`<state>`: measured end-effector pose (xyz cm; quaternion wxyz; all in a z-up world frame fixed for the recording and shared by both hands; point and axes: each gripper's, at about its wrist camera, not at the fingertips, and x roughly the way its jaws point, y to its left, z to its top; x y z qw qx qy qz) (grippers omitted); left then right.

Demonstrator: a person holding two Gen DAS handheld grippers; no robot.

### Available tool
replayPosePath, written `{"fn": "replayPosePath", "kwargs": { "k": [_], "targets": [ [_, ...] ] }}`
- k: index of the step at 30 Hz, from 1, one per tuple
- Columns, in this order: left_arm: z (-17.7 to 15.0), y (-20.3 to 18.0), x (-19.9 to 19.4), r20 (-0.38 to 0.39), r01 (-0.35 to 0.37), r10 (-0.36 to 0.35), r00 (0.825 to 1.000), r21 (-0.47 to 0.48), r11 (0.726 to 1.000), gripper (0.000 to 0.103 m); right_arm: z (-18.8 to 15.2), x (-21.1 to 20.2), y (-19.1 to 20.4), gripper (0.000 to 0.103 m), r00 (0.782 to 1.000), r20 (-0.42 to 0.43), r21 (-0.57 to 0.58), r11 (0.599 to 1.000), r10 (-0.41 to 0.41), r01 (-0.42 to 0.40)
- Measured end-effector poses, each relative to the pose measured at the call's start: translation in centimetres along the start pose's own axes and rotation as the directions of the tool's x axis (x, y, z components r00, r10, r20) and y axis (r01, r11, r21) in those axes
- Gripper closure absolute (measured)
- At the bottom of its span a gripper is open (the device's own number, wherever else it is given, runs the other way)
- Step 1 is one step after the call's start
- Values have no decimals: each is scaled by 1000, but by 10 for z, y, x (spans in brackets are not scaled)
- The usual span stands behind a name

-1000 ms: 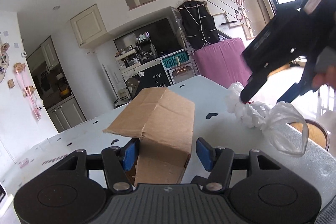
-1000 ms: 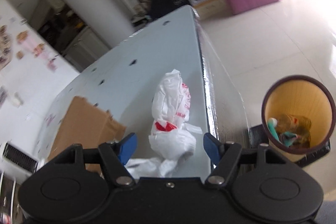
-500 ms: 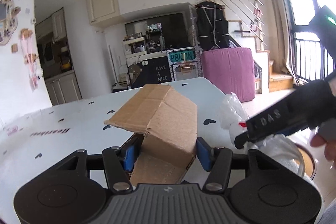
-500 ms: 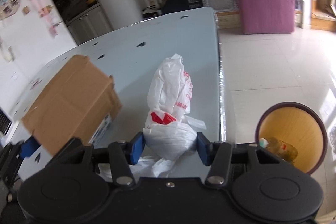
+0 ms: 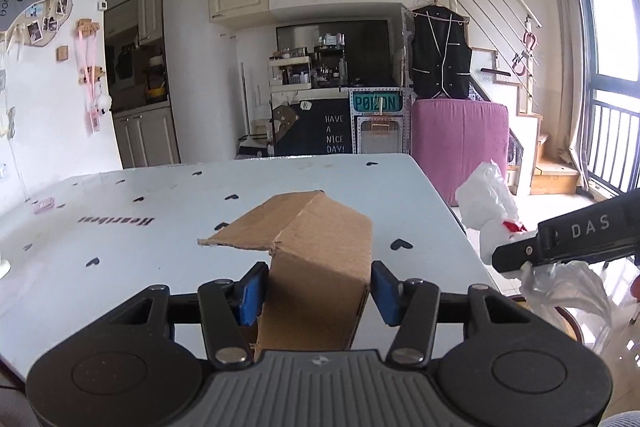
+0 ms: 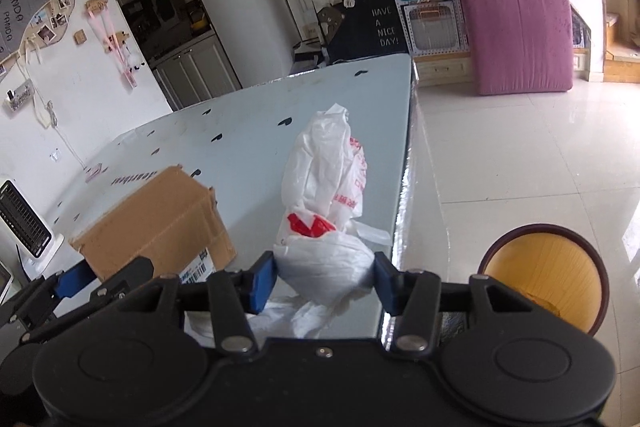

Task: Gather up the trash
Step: 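Lift and carry the box and plastic bags with both tools over the wastebasket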

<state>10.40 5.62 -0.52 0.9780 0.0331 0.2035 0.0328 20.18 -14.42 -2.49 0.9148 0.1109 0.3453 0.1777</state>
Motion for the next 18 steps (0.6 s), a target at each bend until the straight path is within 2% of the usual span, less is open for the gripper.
{"fn": "replayPosePath", "kwargs": {
  "k": [5,13,18],
  "targets": [
    [-3,-2,-9,5,-3,3,1000,-29,1000,50,-4,-8,-5,51,1000,1,9,1000,11,-11],
    [11,-9,-19,23,6,-6,1000,-29,1000,51,-1,-26,-8,51,999,22,-1,1000,27,-27],
    [6,-12,-9,-56,12,-14,998,-40,999,49,-5,-27,-10,51,1000,17,-1,1000,23,-23]
  ]
}}
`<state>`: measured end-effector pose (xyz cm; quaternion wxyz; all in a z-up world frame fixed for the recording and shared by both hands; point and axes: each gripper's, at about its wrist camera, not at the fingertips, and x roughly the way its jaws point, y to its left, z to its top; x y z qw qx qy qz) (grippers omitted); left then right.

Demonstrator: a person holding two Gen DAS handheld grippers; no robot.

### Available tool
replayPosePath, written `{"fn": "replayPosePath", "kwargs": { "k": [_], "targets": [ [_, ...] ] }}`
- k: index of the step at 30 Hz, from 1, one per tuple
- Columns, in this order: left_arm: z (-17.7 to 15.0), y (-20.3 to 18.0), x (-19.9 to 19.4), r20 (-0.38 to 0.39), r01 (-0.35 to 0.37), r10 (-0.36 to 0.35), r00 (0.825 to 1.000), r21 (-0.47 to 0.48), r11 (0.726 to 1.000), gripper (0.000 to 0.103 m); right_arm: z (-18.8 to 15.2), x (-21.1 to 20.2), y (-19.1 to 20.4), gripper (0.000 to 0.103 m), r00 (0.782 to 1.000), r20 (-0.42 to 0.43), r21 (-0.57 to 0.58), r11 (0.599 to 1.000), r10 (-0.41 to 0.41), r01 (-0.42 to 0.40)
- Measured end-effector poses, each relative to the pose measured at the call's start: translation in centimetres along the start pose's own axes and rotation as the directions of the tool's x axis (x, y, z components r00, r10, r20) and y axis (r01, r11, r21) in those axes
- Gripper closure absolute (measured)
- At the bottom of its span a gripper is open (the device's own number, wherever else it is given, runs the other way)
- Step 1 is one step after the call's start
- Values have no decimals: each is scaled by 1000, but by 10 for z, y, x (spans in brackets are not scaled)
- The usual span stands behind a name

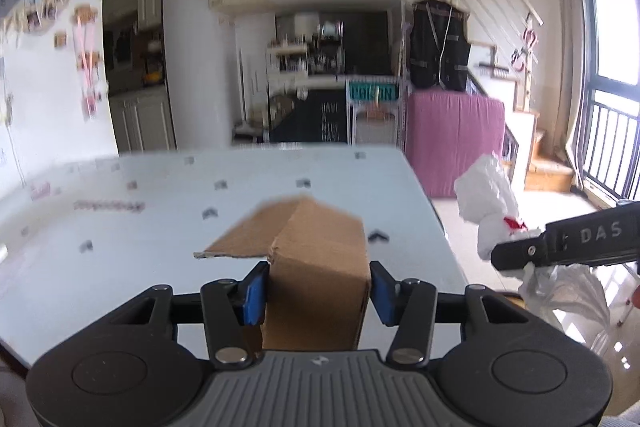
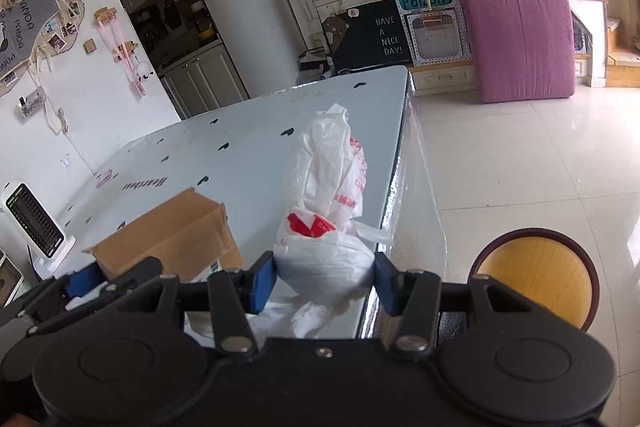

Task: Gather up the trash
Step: 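Lift and carry the box and plastic bags with both tools over the wastebasket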

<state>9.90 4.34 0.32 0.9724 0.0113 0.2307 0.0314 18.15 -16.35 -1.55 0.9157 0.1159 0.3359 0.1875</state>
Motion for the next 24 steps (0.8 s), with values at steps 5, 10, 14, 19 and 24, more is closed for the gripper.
{"fn": "replayPosePath", "kwargs": {
  "k": [5,10,14,19,24],
  "targets": [
    [-8,-1,12,3,20,-20,1000,-10,1000,23,-6,5,-1,51,1000,-23,6,1000,2,-2],
    [-16,-8,31,4,31,-31,1000,32,999,25,-5,8,-3,51,1000,-30,5,1000,-5,5],
    [-22,-9,42,46,30,-32,998,49,998,36,-5,13,-5,51,999,-38,7,1000,-13,14],
    [-27,-6,61,52,58,-61,997,46,997,36,-5,21,-6,51,998,-57,8,1000,-18,18],
    [-30,-2,68,51,70,-70,996,12,998,52,-5,25,-4,51,998,-66,5,1000,-26,26]
  ]
}}
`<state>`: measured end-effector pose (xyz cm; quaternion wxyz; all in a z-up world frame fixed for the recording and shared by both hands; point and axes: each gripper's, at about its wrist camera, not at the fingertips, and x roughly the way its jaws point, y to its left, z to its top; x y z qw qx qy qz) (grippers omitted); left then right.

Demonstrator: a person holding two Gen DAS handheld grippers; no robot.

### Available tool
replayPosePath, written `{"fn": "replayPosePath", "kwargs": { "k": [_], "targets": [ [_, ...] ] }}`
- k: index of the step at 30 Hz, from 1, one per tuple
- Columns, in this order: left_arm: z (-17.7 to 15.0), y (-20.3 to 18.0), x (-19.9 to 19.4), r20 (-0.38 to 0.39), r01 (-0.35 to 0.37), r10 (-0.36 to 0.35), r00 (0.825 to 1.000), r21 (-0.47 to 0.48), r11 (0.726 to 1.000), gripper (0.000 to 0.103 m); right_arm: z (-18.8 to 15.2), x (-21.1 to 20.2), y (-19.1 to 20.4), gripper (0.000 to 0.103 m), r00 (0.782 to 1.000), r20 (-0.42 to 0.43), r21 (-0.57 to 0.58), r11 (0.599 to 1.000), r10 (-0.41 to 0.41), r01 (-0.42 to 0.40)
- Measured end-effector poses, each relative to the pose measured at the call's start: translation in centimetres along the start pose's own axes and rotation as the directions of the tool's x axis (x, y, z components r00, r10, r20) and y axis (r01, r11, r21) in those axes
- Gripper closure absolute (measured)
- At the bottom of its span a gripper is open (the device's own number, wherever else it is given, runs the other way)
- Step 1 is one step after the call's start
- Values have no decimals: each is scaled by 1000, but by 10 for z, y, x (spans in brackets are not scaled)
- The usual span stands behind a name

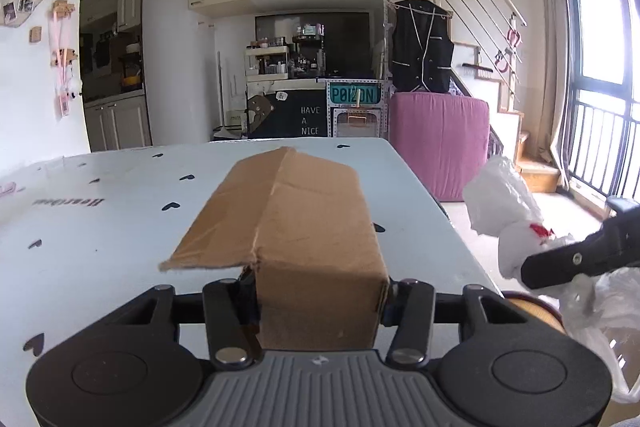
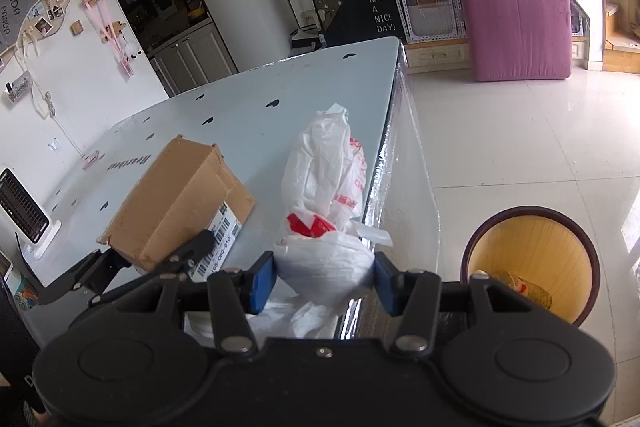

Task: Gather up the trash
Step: 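Lift and carry the box and plastic bags with both tools over the wastebasket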

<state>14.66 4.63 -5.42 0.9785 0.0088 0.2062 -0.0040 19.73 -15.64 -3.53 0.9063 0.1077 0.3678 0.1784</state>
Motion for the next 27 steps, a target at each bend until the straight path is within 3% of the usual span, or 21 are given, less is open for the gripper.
{"fn": "replayPosePath", "kwargs": {
  "k": [3,14,27],
  "targets": [
    [0,2,-4,7,12,-12,1000,-32,999,52,0,3,0,51,1000,-6,-2,1000,-7,7],
    [24,-6,-32,55,-17,17,998,-6,1000,53,0,-7,-1,51,1000,11,-6,1000,3,-3],
    [51,-64,-36,49,52,-54,997,52,997,53,5,-49,-51,51,994,84,16,998,-63,62]
  ]
}}
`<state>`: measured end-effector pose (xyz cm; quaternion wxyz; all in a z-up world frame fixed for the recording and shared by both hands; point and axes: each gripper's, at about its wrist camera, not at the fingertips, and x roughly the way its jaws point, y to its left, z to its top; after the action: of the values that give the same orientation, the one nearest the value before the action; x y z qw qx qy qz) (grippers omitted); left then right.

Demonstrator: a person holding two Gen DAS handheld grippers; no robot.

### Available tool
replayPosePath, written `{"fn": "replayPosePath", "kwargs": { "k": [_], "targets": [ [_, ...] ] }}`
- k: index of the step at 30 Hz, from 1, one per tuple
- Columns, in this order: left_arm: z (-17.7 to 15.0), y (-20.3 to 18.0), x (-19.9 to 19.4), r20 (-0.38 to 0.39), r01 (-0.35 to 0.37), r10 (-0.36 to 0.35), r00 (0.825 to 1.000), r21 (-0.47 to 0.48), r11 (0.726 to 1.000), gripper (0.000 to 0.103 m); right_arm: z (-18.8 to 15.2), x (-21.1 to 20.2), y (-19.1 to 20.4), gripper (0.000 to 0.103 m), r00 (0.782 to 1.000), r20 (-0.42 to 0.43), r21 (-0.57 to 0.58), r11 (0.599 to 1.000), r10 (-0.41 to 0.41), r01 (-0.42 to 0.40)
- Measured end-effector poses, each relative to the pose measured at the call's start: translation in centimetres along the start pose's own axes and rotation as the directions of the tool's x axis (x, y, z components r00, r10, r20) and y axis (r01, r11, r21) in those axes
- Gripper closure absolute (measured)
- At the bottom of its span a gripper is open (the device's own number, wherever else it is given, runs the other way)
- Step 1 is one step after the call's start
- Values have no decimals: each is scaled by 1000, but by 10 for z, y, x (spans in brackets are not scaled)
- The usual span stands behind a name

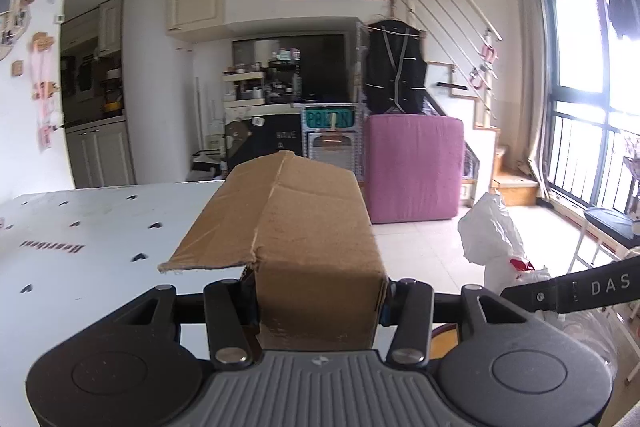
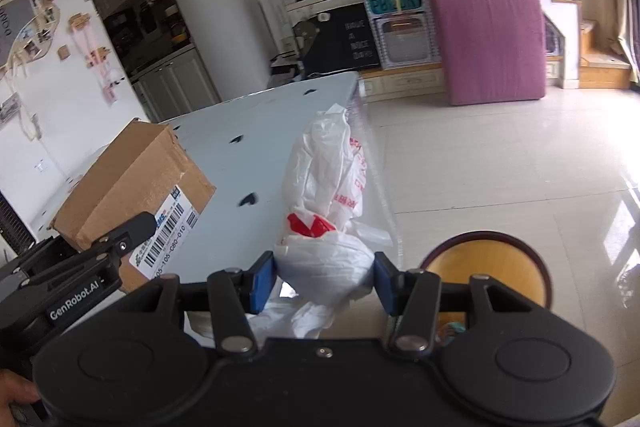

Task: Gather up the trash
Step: 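Lift and carry the box and plastic bags with both tools over the wastebasket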

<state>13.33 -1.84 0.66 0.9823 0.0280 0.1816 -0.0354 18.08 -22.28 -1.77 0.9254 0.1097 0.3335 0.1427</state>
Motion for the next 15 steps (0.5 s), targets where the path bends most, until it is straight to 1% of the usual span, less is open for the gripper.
{"fn": "replayPosePath", "kwargs": {
  "k": [3,8,11,15],
  "targets": [
    [4,-17,7,-12,26,-26,1000,11,1000,53,1,-6,-20,51,1000,8,13,1000,-22,22],
    [9,-49,28,-55,81,-79,995,28,996,53,1,-11,-53,51,998,11,39,997,-62,61],
    [9,-68,42,-91,127,-123,988,34,991,53,0,-11,-74,51,996,6,59,995,-86,85],
    [9,-94,67,-141,184,-175,974,53,981,53,-4,-6,-102,51,993,-9,88,989,-115,115]
  ]
}}
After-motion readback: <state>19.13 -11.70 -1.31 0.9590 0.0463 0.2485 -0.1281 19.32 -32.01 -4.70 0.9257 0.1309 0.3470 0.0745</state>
